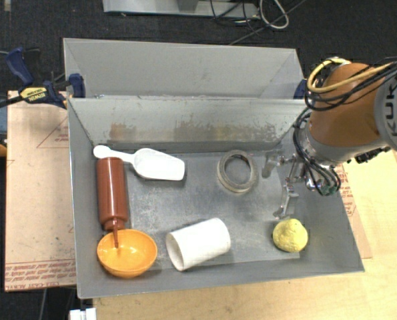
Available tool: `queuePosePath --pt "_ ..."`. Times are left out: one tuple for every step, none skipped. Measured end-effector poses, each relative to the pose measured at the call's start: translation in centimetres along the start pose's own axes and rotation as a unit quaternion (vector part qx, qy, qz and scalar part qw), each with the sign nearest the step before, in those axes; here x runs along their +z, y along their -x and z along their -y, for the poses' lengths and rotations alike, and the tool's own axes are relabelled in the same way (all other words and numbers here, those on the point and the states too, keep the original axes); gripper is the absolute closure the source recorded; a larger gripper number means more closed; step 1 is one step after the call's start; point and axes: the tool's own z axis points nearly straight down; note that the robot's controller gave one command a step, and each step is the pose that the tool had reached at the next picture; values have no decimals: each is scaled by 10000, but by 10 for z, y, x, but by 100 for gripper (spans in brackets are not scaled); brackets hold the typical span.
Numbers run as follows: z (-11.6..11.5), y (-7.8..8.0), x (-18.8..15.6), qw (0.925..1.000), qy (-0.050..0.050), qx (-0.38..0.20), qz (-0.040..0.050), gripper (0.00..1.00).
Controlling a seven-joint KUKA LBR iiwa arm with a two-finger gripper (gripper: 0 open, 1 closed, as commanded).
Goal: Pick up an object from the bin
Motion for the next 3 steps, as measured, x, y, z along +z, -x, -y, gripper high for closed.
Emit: queuePosePath --pt "0 0 0 10000 0 0 0 0" --pt "-37 12 75 9845 6 -1753 13 0" --pt "-19 -10 19 9999 3 -106 8 0"
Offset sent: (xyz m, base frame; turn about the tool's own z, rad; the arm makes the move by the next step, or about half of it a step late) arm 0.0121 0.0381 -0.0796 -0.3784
